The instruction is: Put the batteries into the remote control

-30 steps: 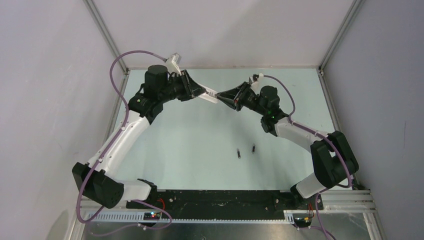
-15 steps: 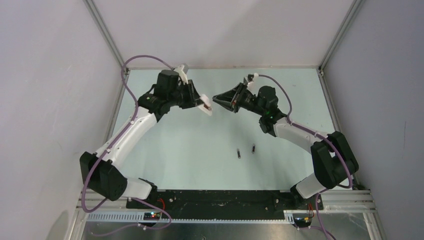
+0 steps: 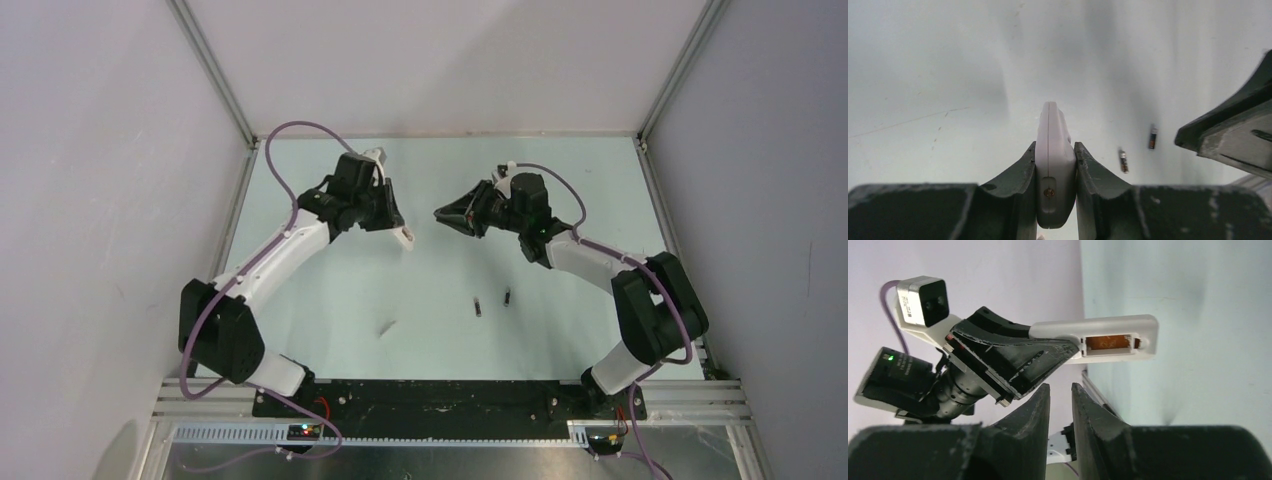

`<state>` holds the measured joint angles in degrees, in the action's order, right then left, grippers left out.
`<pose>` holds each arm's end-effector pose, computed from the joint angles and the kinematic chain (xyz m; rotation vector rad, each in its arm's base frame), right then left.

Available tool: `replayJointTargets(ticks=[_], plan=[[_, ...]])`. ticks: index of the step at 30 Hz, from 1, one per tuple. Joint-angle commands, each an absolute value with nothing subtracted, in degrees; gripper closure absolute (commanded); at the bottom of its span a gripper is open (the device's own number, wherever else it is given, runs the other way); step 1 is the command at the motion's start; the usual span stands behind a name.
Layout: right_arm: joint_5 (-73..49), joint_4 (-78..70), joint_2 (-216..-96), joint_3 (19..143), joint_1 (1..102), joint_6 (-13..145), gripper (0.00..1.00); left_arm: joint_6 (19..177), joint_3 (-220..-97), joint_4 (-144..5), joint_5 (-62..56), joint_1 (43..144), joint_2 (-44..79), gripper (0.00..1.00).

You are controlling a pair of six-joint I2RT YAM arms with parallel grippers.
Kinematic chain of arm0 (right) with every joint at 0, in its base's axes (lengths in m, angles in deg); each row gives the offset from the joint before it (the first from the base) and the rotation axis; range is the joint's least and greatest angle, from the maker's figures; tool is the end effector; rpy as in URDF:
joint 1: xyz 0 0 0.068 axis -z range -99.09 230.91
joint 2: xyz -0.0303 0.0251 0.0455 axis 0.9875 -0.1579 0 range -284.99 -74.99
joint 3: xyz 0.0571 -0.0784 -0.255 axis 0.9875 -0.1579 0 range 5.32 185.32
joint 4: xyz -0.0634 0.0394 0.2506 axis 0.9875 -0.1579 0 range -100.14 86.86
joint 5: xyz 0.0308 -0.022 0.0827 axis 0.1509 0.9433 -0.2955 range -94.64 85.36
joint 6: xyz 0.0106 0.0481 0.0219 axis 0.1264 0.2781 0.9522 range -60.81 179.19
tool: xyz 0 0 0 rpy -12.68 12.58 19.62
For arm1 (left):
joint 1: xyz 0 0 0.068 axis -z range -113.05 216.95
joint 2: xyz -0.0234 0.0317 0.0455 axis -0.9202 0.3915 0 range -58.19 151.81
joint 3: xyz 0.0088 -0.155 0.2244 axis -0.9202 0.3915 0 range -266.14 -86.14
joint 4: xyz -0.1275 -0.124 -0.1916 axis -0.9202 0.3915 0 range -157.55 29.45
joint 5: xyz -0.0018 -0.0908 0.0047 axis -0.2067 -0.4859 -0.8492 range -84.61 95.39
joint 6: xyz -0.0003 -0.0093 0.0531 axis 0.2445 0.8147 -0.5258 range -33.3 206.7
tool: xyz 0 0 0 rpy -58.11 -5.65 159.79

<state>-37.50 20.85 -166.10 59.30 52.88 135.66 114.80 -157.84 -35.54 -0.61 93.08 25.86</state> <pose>0.3068 0.1853 0.2538 0.4156 2.1289 1.7063 0.2884 -0.1456 0.3059 0.0116 2.4166 -0.5760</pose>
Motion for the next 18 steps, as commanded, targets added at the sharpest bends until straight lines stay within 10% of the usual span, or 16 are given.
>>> replayJointTargets(ticks=[1, 9, 14, 18], plan=[[-37.09, 15.23, -166.43, 60.81, 54.1, 128.32, 0.72, 111.96, -157.12, -35.97, 4.72, 93.25, 26.62, 1.0], [-30.64, 6.07, -162.26, 60.87, 54.58, 113.24, 0.59, 110.21, -156.03, -35.8, 5.1, 92.72, 25.66, 1.0], [-25.71, 0.32, -157.82, 60.85, 52.69, 100.4, 0.1, 109.4, -155.46, -35.69, 3.75, 92.26, 24.56, 1.0], [-23.93, -1.04, -154.94, 60.74, 49.89, 89.82, 0.01, 107.25, -155.44, -35.26, 0.9, 91.86, 23.37, 1.0]])
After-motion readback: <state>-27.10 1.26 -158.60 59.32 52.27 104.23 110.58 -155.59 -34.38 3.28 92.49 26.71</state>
